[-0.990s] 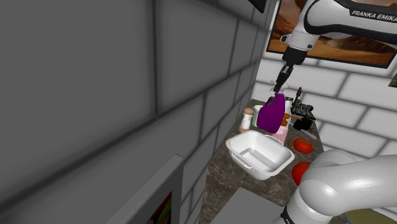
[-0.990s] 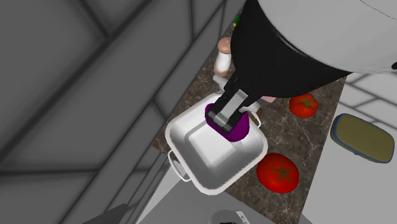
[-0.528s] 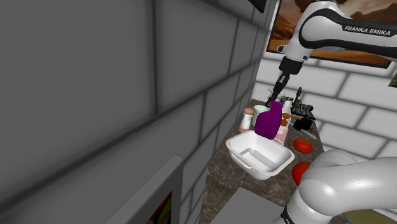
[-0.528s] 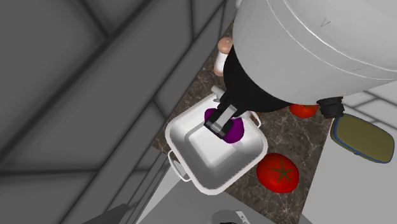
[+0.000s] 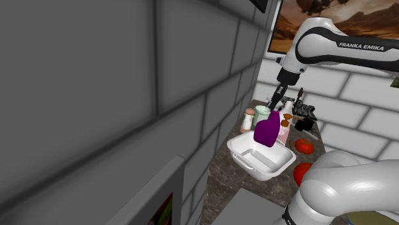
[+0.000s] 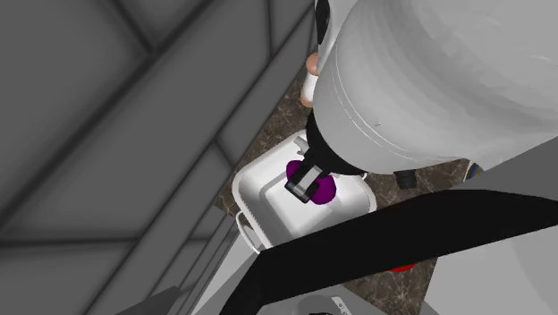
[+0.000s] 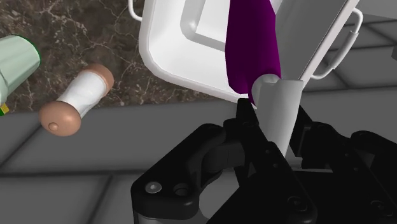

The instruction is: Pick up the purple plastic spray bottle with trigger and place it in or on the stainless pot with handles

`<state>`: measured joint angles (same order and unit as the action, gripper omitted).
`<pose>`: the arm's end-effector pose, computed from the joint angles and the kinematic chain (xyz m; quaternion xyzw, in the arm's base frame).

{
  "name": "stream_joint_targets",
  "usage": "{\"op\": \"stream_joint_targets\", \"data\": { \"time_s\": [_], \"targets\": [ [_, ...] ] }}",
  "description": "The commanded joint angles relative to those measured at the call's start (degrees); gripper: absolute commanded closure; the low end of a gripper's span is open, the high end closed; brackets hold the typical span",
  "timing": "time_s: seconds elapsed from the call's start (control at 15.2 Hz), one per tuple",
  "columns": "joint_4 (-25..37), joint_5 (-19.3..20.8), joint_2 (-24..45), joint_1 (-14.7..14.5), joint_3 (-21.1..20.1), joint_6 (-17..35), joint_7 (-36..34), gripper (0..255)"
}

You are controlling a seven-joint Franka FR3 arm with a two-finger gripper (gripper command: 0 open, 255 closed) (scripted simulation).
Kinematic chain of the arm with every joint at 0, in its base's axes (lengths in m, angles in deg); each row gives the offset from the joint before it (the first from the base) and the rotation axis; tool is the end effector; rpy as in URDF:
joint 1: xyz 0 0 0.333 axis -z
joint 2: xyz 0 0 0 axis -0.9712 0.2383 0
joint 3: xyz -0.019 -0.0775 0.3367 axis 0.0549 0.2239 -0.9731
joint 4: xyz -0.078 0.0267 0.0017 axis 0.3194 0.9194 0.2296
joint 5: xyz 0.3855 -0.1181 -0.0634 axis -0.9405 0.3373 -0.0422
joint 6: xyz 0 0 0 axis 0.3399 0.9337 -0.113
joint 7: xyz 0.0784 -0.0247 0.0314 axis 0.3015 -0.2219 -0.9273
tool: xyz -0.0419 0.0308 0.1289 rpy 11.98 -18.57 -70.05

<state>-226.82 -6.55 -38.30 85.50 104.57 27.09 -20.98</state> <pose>0.2397 -0.1951 0.5584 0.9959 0.0558 0.0701 0.0119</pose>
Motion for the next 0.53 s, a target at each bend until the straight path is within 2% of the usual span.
{"op": "stream_joint_targets", "data": {
  "time_s": [0.0, 0.13, 0.46],
  "targets": [
    [-1.74, 0.34, -0.38, 0.21, 0.33, 1.40, -0.01, 255],
    [-3.84, 0.77, -0.74, 0.45, 0.75, 3.13, -0.04, 255],
    [-3.84, 0.77, -0.74, 0.45, 0.75, 3.13, -0.04, 255]
  ]
}}
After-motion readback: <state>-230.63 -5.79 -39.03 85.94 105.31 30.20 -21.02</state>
